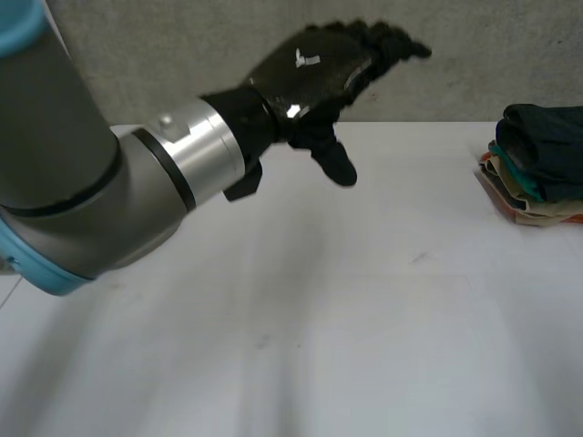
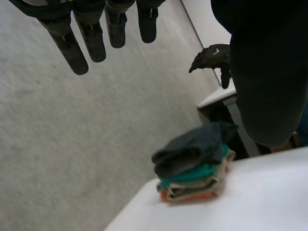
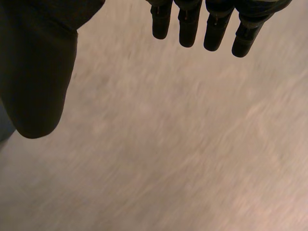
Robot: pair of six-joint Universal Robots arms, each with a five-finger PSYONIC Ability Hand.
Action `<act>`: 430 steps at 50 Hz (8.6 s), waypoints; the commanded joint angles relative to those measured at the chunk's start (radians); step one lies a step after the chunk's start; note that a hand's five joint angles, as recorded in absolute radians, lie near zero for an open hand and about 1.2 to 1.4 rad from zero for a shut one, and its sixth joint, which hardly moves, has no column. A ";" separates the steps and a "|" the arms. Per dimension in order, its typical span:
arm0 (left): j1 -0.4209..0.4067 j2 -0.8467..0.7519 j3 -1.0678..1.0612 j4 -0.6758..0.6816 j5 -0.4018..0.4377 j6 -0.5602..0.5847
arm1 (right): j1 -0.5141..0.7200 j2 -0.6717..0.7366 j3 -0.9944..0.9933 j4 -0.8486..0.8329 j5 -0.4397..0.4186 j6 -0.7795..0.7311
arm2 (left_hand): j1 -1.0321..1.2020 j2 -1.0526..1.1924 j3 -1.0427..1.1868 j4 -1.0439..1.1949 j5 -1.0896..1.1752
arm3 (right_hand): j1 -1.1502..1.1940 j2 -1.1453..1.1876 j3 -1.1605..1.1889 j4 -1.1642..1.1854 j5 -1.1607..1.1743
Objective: Fold the laundry.
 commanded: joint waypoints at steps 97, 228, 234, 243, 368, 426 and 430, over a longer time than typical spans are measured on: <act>0.636 -0.433 -0.212 0.069 -0.305 0.422 | 0.716 -0.033 0.671 -0.079 -0.079 -0.122 | 0.379 0.370 0.338 0.347 0.327 | -0.053 -0.038 -0.038 -0.039 -0.048; 0.228 -0.113 -0.177 0.077 -0.306 0.268 | 0.769 -0.180 0.196 0.395 0.113 0.027 | 1.224 1.215 1.184 1.192 1.173 | 1.169 1.184 1.184 1.183 1.174; 0.242 0.125 -0.298 0.072 -0.308 0.185 | 0.728 -0.192 0.024 0.426 0.116 -0.036 | 1.224 1.215 1.184 1.192 1.173 | 1.169 1.184 1.184 1.183 1.174; 0.234 0.270 -0.497 0.080 -0.299 0.180 | 0.714 0.060 -0.160 0.261 0.112 -0.031 | 1.224 1.215 1.184 1.192 1.173 | 1.169 1.184 1.184 1.183 1.174; 0.228 0.242 -0.286 0.064 -0.411 -0.009 | 0.545 0.037 0.452 0.111 0.021 0.044 | 1.224 1.215 1.184 1.192 1.173 | 1.169 1.184 1.184 1.183 1.174; 0.398 -0.220 0.090 0.517 -0.584 0.312 | 0.716 0.142 -0.225 -0.170 0.288 -0.004 | 1.224 1.215 1.184 1.192 1.173 | 1.169 1.184 1.184 1.183 1.174; 0.398 -0.230 -0.028 0.511 -0.578 0.313 | 0.716 0.202 -0.191 -0.102 0.279 -0.005 | 1.224 1.215 1.184 1.192 1.173 | 1.169 1.184 1.184 1.183 1.174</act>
